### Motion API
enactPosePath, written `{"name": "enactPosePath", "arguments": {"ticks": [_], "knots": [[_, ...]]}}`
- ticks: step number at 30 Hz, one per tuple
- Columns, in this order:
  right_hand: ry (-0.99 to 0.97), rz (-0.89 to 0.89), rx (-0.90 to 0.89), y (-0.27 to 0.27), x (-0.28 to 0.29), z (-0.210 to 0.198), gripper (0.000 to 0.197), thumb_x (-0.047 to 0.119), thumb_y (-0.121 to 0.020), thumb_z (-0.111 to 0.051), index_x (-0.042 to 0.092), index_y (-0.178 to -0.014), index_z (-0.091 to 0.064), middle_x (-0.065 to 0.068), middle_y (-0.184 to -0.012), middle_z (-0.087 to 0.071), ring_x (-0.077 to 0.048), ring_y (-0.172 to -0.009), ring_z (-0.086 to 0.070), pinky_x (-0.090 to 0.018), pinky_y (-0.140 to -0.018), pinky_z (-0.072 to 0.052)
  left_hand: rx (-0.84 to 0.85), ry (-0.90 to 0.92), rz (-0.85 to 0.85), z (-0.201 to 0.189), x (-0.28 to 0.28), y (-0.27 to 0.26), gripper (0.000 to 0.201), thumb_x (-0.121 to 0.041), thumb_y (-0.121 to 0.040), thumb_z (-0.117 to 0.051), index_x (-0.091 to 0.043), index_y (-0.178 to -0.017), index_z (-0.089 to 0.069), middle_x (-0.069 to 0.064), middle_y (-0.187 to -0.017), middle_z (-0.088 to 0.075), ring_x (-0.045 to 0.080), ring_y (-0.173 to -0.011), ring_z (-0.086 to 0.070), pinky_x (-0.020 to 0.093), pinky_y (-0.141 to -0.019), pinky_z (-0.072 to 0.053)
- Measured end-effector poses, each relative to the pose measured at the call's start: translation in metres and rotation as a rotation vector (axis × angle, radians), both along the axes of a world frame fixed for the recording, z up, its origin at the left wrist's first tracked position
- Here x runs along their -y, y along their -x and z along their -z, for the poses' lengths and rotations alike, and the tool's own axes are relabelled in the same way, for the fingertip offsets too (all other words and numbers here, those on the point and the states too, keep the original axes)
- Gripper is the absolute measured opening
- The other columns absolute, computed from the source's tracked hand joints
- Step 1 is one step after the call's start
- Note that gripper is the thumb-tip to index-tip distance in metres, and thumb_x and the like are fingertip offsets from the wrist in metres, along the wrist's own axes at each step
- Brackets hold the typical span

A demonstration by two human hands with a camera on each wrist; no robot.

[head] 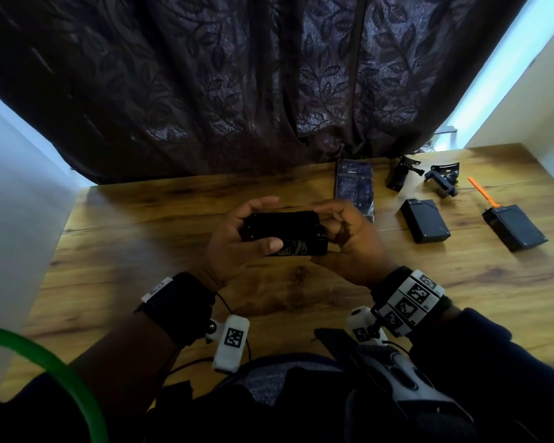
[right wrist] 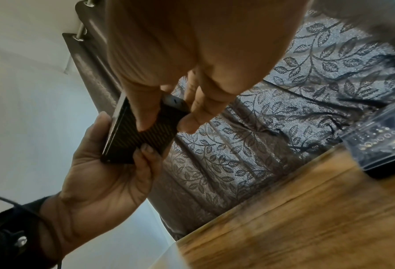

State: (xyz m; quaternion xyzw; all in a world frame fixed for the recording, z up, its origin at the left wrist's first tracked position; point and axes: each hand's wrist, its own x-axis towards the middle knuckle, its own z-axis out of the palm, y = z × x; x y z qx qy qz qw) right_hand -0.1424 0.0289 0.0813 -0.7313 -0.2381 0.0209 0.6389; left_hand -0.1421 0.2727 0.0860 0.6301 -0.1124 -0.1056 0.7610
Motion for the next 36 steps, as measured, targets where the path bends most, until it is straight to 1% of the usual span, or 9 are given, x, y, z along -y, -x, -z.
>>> {"name": "enactPosePath", "arguments": {"ticks": [4, 7, 10, 15, 21, 24, 28, 32, 36], "knots": [[-0.102, -0.037, -0.078, 0.004, 0.0, -0.003, 0.079, 0.009, -0.069, -0.092, 0.015, -0.132, -0.044, -0.016, -0.14, -0.058, -0.031, -0.125, -0.063, -0.05, -0.095, -0.057, 0.081, -0.039, -0.013, -0.004, -0.002, -0.001, 0.079, -0.032, -0.07, -0.091, -0.02, -0.138, -0.052, 0.014, -0.11, -0.065, 0.023, -0.104, -0.067, 0.034, -0.085, -0.059], [-0.043, 0.03, -0.075, 0.005, -0.001, -0.006, 0.072, 0.001, -0.065, -0.093, 0.001, -0.124, -0.051, -0.005, -0.128, -0.064, -0.009, -0.114, -0.067, -0.029, -0.09, -0.057, 0.116, -0.059, -0.005, -0.004, -0.003, -0.001, 0.084, -0.046, -0.068, -0.093, -0.022, -0.138, -0.052, 0.03, -0.111, -0.059, 0.03, -0.104, -0.064, 0.038, -0.087, -0.06], [-0.007, 0.064, -0.034, 0.007, -0.001, -0.007, 0.066, -0.001, -0.064, -0.091, 0.001, -0.118, -0.055, 0.001, -0.12, -0.064, 0.001, -0.103, -0.067, -0.017, -0.084, -0.053, 0.094, -0.058, -0.013, -0.006, -0.002, 0.001, 0.087, -0.048, -0.067, -0.094, -0.021, -0.138, -0.052, 0.021, -0.108, -0.061, 0.027, -0.102, -0.065, 0.037, -0.086, -0.06], [0.011, -0.016, -0.142, 0.005, 0.001, -0.005, 0.084, 0.013, -0.073, -0.091, 0.018, -0.143, -0.044, -0.006, -0.14, -0.06, -0.019, -0.125, -0.064, -0.039, -0.097, -0.057, 0.103, -0.087, -0.025, -0.008, -0.001, 0.004, 0.085, -0.044, -0.067, -0.094, -0.024, -0.138, -0.053, 0.007, -0.109, -0.069, 0.024, -0.104, -0.069, 0.038, -0.086, -0.06], [0.436, -0.029, -0.19, 0.002, 0.001, -0.003, 0.078, 0.031, -0.071, -0.093, 0.03, -0.138, -0.053, 0.018, -0.124, -0.063, 0.001, -0.112, -0.062, -0.021, -0.081, -0.059, 0.074, -0.34, 0.12, 0.004, -0.011, 0.004, 0.096, -0.011, -0.069, -0.095, -0.028, -0.148, -0.043, 0.002, -0.136, -0.063, 0.014, -0.125, -0.063, 0.032, -0.098, -0.057], [0.662, -0.067, -0.164, -0.002, -0.004, 0.008, 0.077, 0.037, -0.072, -0.091, 0.029, -0.138, -0.053, 0.018, -0.119, -0.062, 0.0, -0.107, -0.06, -0.016, -0.079, -0.051, 0.0, -0.621, 0.199, 0.017, -0.017, 0.007, 0.094, -0.029, -0.071, -0.096, -0.039, -0.15, -0.044, -0.018, -0.135, -0.057, -0.002, -0.121, -0.059, 0.015, -0.092, -0.053], [0.894, -0.203, -0.217, -0.009, -0.03, 0.019, 0.044, 0.029, -0.081, -0.084, 0.019, -0.12, -0.066, 0.007, -0.103, -0.071, -0.011, -0.094, -0.066, -0.027, -0.081, -0.054, -0.076, -0.86, 0.245, 0.048, -0.023, 0.014, 0.089, -0.053, -0.071, -0.091, -0.038, -0.148, -0.049, -0.016, -0.135, -0.061, 0.006, -0.124, -0.057, 0.024, -0.096, -0.048], [0.923, -0.362, -0.518, -0.026, -0.062, 0.034, 0.031, 0.015, -0.084, -0.079, 0.025, -0.112, -0.068, -0.005, -0.108, -0.075, -0.027, -0.099, -0.072, -0.032, -0.079, -0.06, -0.33, -0.633, 0.262, 0.069, -0.045, 0.017, 0.069, -0.065, -0.085, -0.069, -0.031, -0.144, -0.059, -0.001, -0.133, -0.069, 0.019, -0.122, -0.066, 0.048, -0.107, -0.051], [0.772, -0.311, -0.739, -0.043, -0.104, 0.044, 0.066, 0.011, -0.08, -0.083, 0.028, -0.135, -0.051, -0.001, -0.13, -0.06, -0.022, -0.113, -0.063, -0.03, -0.077, -0.059, -0.499, -0.457, 0.139, 0.068, -0.08, 0.019, 0.046, -0.026, -0.109, -0.049, -0.013, -0.153, -0.045, 0.014, -0.138, -0.063, 0.022, -0.116, -0.066, 0.038, -0.098, -0.056]]}}
